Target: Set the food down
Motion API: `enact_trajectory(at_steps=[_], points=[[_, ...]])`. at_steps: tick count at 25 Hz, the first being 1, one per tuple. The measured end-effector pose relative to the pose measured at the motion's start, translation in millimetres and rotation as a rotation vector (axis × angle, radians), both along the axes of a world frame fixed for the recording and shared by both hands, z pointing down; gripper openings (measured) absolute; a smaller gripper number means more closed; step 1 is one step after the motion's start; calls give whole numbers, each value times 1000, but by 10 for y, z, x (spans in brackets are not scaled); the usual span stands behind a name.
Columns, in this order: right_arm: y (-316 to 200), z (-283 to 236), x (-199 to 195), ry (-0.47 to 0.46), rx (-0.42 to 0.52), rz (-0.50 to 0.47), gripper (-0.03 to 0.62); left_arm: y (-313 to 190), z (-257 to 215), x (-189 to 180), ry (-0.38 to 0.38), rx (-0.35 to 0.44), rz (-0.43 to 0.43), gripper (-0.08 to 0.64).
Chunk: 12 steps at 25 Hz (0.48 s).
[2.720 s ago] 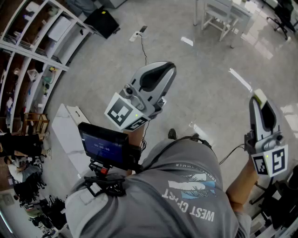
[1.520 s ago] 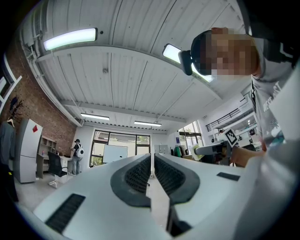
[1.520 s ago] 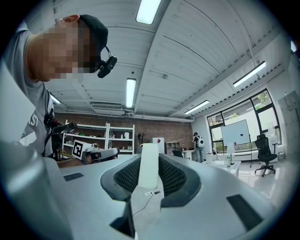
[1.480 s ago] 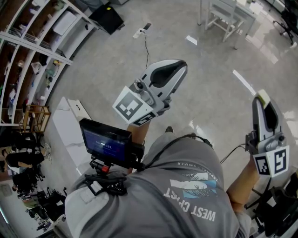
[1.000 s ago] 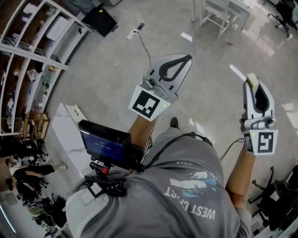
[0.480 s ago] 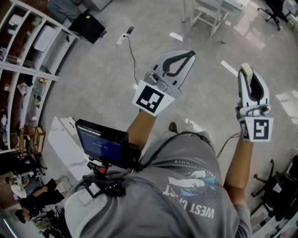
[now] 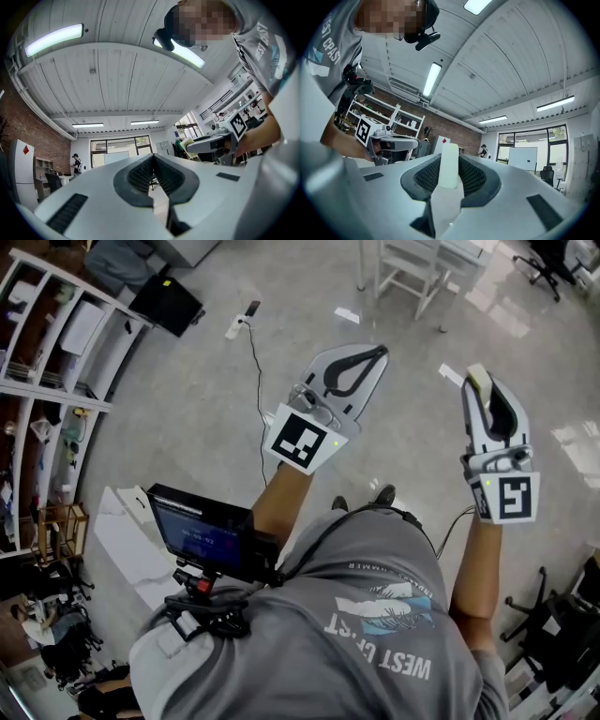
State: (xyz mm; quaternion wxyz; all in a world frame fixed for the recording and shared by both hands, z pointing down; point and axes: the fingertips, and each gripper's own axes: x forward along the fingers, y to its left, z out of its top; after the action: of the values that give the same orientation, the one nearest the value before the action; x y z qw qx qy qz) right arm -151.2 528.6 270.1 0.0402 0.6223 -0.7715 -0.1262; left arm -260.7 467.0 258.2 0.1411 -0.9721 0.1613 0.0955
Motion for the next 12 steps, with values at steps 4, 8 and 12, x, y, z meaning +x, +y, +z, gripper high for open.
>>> enact_trajectory(at_steps=[4, 8, 12], points=[[-135, -27, 295, -10, 6, -20, 101, -112, -7, 304, -5, -5, -18, 8], [-250, -48, 477, -6, 7, -47, 101, -199, 3, 502, -16, -9, -39, 8], [-403, 25, 631, -19, -1, -59, 101, -316, 47, 621, -36, -6, -57, 8]])
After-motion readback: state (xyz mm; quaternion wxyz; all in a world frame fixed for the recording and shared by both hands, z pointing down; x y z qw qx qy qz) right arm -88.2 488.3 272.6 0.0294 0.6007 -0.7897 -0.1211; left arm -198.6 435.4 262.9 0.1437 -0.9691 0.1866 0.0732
